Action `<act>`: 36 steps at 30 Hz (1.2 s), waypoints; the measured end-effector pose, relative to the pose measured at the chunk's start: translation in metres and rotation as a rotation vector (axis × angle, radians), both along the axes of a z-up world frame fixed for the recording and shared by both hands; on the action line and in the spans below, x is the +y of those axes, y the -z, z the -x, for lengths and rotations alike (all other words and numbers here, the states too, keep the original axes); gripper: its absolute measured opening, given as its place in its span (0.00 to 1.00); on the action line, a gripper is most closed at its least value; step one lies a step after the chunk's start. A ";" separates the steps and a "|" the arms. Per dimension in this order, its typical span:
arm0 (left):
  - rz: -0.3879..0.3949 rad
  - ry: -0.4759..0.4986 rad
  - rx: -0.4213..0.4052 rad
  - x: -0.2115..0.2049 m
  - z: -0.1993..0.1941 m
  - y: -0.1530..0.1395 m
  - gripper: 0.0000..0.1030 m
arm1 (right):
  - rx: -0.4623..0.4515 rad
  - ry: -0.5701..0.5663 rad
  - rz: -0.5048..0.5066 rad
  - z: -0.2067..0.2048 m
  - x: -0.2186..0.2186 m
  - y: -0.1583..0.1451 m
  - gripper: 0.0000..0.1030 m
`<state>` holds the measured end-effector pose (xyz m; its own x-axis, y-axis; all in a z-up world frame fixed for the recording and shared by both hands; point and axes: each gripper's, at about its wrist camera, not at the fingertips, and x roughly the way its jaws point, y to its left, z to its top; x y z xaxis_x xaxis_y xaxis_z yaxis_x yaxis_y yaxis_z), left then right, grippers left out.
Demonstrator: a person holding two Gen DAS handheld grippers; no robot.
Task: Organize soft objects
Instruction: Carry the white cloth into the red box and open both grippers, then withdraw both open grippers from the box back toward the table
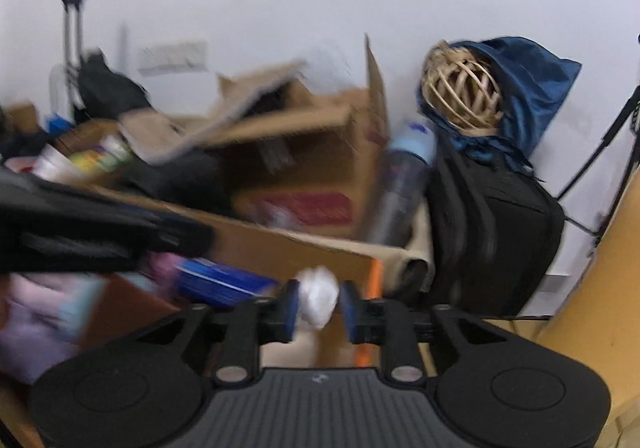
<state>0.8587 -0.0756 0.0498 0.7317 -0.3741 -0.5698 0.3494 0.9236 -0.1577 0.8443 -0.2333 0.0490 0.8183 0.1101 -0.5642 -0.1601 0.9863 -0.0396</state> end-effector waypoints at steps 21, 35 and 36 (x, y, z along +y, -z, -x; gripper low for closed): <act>-0.121 -0.223 -0.129 0.112 0.155 -0.121 0.84 | -0.024 0.010 -0.101 0.107 -0.007 -0.132 0.72; -0.116 -0.282 -0.258 0.131 0.329 -0.140 0.96 | -0.164 0.000 -0.112 0.283 0.020 -0.169 0.85; -0.110 -0.287 -0.264 0.132 0.343 -0.139 0.96 | -0.175 0.004 -0.114 0.298 0.021 -0.168 0.85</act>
